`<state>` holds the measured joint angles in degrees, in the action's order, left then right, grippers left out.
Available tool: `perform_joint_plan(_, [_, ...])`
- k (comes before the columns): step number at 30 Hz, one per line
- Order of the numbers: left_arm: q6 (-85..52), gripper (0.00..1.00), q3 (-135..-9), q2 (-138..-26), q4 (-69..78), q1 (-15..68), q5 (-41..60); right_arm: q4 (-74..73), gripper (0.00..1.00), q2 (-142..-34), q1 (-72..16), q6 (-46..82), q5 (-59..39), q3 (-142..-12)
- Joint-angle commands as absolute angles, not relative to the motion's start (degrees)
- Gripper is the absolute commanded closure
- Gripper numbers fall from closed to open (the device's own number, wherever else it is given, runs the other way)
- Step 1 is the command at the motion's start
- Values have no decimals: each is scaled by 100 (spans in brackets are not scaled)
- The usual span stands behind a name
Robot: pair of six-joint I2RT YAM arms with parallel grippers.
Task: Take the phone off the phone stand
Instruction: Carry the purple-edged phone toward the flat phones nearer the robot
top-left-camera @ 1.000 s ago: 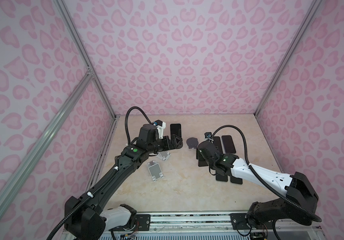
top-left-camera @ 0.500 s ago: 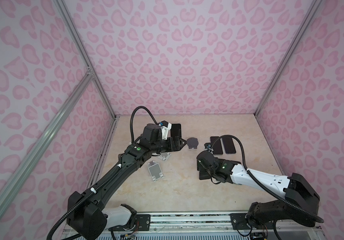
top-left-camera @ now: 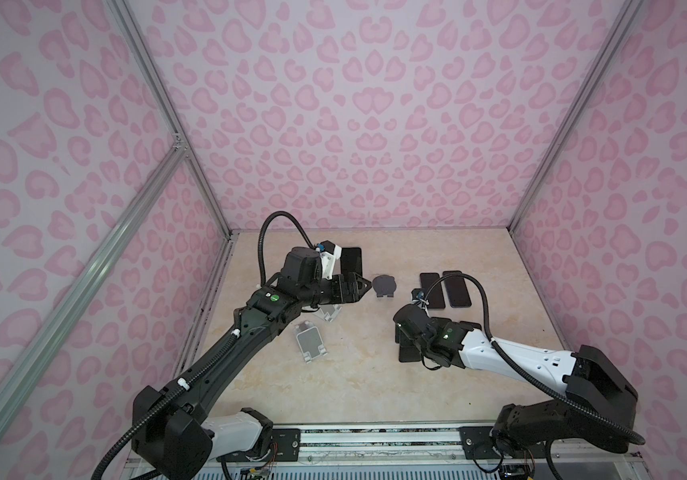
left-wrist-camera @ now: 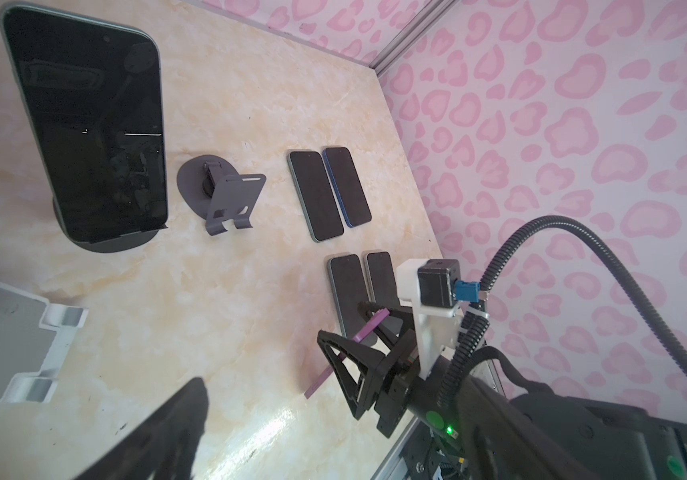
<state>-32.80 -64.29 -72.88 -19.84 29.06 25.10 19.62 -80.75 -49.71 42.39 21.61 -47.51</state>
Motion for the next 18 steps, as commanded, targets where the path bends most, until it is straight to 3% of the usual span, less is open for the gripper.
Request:
perform_joint_plan(1, [-3182, 3, -6510, -7267, -1967, 2910, 2477, 1920, 32, -8125, -4800, 4155, 1857, -4768])
perform_joint_plan(18, [-3189, 3, -6514, -7273, -1978, 2911, 2456, 2263, 34, -9091, -4316, 3816, 1001, -5327])
